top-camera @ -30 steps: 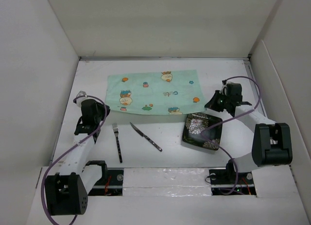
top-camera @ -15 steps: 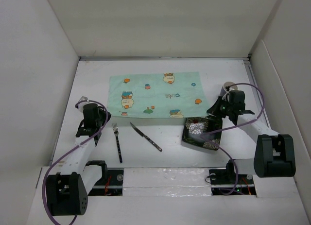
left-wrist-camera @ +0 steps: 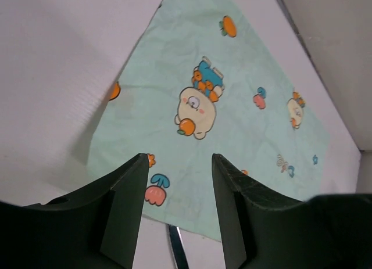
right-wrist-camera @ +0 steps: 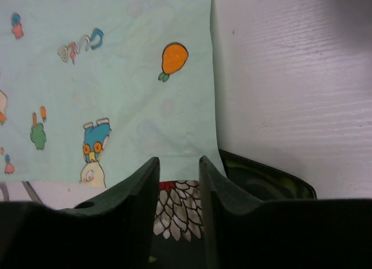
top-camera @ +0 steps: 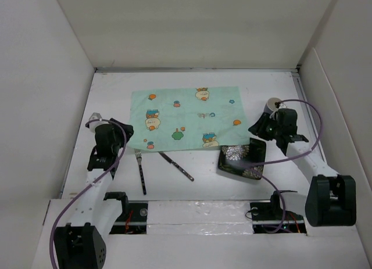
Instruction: Set the dinner table for one person
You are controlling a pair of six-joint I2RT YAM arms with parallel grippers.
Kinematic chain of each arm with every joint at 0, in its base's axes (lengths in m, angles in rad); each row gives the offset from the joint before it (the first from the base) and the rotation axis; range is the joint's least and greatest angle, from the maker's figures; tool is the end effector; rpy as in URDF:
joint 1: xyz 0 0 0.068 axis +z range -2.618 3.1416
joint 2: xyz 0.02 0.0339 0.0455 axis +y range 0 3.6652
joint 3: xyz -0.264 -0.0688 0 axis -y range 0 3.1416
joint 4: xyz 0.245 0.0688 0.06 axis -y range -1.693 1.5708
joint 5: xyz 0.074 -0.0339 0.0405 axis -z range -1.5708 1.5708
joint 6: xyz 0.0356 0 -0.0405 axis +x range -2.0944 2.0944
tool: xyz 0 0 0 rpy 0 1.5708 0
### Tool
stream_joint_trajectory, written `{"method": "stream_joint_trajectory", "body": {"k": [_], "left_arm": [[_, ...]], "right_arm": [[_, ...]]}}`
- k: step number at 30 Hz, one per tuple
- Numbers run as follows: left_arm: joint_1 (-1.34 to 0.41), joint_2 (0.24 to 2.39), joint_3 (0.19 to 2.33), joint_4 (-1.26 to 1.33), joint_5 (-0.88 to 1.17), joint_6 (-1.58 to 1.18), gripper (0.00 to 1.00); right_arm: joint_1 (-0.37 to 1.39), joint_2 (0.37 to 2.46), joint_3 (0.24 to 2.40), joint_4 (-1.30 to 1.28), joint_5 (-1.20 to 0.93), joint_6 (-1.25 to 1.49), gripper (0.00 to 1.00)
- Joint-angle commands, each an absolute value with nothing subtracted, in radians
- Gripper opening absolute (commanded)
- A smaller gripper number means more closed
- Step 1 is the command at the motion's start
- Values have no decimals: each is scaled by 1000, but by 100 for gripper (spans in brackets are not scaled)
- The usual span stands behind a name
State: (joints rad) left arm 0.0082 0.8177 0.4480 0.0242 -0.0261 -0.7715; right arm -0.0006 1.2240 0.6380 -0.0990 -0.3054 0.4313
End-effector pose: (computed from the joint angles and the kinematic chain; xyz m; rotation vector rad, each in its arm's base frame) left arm 0.1927 0.0025 0.2364 -0.7563 1.7938 -0.4860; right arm 0.2512 0.0106 0.2080 0.3253 2.2583 0.5728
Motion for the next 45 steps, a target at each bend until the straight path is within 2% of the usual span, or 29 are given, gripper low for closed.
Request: {"method": "stream_joint_trajectory", "body": {"k": [1, 4, 7, 8, 12, 14, 20, 29, 35, 36, 38, 39, 45], "left_arm": [[-9, 759, 545, 43, -6, -762, 45], [-37, 732, 604, 46, 102, -735, 44], [-37, 686, 633, 83, 277, -720, 43], [-37, 652, 644, 100, 364, -718, 43], [-37, 557, 689, 74, 506, -683, 44], [-37, 479, 733, 7, 531, -610, 45], [-156, 445, 752, -37, 448, -517, 45], [-244, 397, 811, -132, 347, -442, 45], [-253, 391, 828, -161, 310, -419, 45], [-253, 391, 828, -164, 310, -419, 45], [-253, 390, 831, -166, 293, -416, 45], [-253, 388, 833, -169, 285, -414, 45], [-253, 359, 831, -176, 227, -419, 45]], "right_arm": [[-17, 1085, 634, -147, -178, 446, 42], [-37, 974, 595, -196, -69, 475, 52], [-81, 904, 555, -253, -51, 511, 58], [-92, 894, 546, -259, -63, 520, 58], [-116, 900, 526, -334, -141, 551, 59], [-117, 919, 525, -415, -155, 554, 59], [-141, 945, 518, -463, -117, 581, 59], [-152, 1207, 552, -474, -161, 575, 55], [-176, 1289, 571, -465, -183, 560, 41], [-199, 1292, 569, -463, -196, 554, 34], [-209, 1311, 572, -463, -212, 539, 29], [-222, 1319, 577, -466, -216, 535, 19], [-222, 1325, 592, -469, -178, 545, 0]]}}
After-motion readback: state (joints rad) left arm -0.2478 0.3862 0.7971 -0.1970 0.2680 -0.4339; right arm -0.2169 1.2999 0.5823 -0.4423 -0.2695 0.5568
